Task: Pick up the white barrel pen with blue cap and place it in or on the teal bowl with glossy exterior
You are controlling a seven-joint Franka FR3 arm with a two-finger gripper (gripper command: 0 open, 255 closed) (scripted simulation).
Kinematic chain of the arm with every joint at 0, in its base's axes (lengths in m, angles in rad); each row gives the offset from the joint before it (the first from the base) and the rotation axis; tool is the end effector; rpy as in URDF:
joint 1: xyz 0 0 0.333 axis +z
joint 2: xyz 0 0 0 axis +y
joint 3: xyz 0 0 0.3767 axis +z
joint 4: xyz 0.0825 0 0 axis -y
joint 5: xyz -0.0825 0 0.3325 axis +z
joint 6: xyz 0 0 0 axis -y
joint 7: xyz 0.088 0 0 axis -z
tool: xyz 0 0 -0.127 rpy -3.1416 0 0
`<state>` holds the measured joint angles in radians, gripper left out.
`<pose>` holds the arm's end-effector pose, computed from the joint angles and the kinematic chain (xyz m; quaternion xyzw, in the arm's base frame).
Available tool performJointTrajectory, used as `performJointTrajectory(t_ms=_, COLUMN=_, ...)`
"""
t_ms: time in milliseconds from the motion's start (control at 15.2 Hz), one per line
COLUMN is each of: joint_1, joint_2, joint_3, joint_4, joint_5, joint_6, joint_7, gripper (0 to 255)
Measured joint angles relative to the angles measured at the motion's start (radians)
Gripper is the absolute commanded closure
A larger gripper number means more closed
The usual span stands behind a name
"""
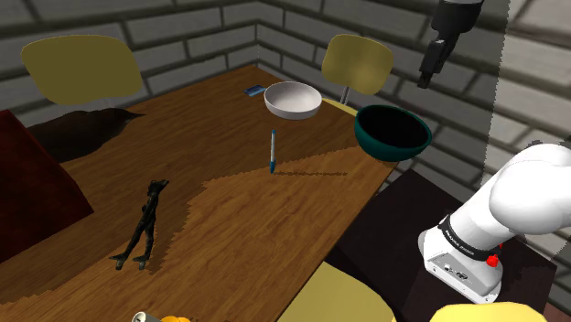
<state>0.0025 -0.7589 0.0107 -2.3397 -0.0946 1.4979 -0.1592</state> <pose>0.2112 -0.0084 0.6091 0.9944 0.0828 -0.0451 0.0477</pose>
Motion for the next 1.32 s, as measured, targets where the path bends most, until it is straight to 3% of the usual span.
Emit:
performJointTrajectory(t_ms=264, joint_1=0.003, joint_2=-0.068, joint_3=0.051, joint_4=-0.073, joint_5=0.031, joint_6=0.052, joint_7=0.086, gripper=0)
performJointTrajectory(t_ms=462, joint_1=0.014, joint_2=-0.150, joint_3=0.146, joint_4=-0.151, joint_5=0.088, joint_6=0.114, joint_7=0.224, gripper=0)
performJointTrajectory(t_ms=858, joint_1=0.032, joint_2=-0.240, joint_3=0.368, joint_4=-0.254, joint_5=0.199, joint_6=0.259, joint_7=0.509, gripper=0)
performJointTrajectory(t_ms=1188, joint_1=0.016, joint_2=-0.235, joint_3=0.588, joint_4=-0.274, joint_5=0.271, joint_6=0.393, joint_7=0.758, gripper=0)
performJointTrajectory(t_ms=1320, joint_1=-0.018, joint_2=-0.212, joint_3=0.676, joint_4=-0.254, joint_5=0.283, joint_6=0.442, joint_7=0.852, gripper=0)
